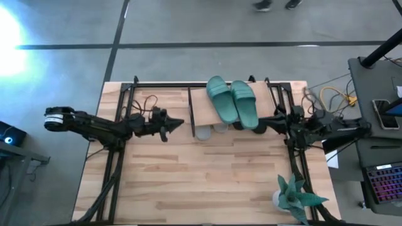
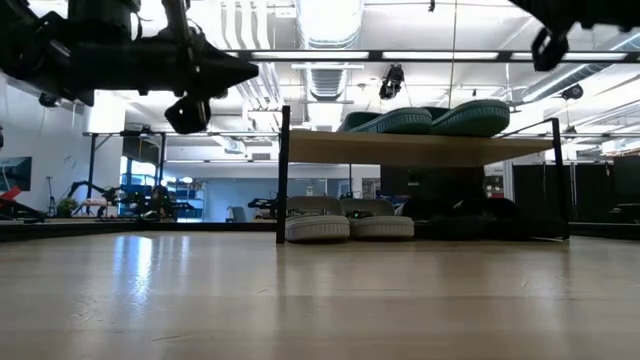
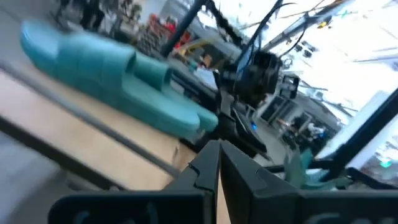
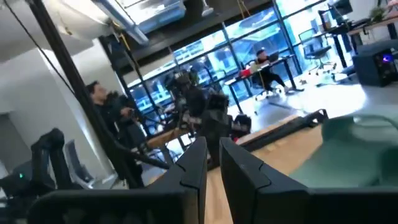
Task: Pick and place slides into the shelf
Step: Return to Home Position
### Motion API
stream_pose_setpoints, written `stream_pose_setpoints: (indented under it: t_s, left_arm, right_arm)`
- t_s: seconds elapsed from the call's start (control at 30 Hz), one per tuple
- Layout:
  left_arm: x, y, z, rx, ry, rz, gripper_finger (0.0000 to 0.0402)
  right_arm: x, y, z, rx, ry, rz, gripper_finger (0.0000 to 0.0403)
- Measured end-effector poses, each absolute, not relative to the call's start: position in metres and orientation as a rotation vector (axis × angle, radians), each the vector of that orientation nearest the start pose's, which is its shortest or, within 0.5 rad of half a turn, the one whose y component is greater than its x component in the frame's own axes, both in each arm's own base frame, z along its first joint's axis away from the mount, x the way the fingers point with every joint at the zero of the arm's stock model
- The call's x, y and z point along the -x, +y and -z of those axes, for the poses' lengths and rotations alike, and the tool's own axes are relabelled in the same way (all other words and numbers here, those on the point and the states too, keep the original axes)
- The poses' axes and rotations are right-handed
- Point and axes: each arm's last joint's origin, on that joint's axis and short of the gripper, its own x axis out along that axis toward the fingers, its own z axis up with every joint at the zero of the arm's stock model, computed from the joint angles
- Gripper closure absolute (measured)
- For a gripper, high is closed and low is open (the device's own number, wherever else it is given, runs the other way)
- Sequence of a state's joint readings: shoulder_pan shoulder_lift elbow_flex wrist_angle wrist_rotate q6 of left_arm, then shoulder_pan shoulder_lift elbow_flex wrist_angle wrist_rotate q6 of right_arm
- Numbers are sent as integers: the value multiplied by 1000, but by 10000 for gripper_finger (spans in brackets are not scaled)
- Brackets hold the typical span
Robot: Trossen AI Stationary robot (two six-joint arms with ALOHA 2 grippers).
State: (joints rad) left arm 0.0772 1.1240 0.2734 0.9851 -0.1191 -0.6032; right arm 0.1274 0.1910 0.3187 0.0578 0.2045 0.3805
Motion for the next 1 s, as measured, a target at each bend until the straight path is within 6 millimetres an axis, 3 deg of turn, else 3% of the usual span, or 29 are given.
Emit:
stream_pose_setpoints:
  t_s: [0.13, 0.23, 0.37, 0.63, 0.87, 1.0]
  left_arm:
    - [-199, 20, -222, 399, -240, -156, 402]
    - [-188, 20, -237, 369, -323, -140, 402]
    - [-172, 18, -250, 345, -371, -106, 402]
    - [-135, 20, -248, 394, -204, -95, 402]
    - [-110, 16, -246, 344, -168, -98, 402]
    - [-101, 15, -234, 356, -53, -101, 402]
  right_arm:
    - [-83, 6, -241, -393, -207, -8, 365]
    - [-77, 6, -233, -373, -224, -26, 365]
    - [-80, 5, -223, -354, -109, 24, 365]
    - [-78, 3, -221, -352, -73, 101, 365]
    - [-87, 4, -197, -401, -38, 87, 365]
    - [-91, 5, -183, -403, -14, 84, 365]
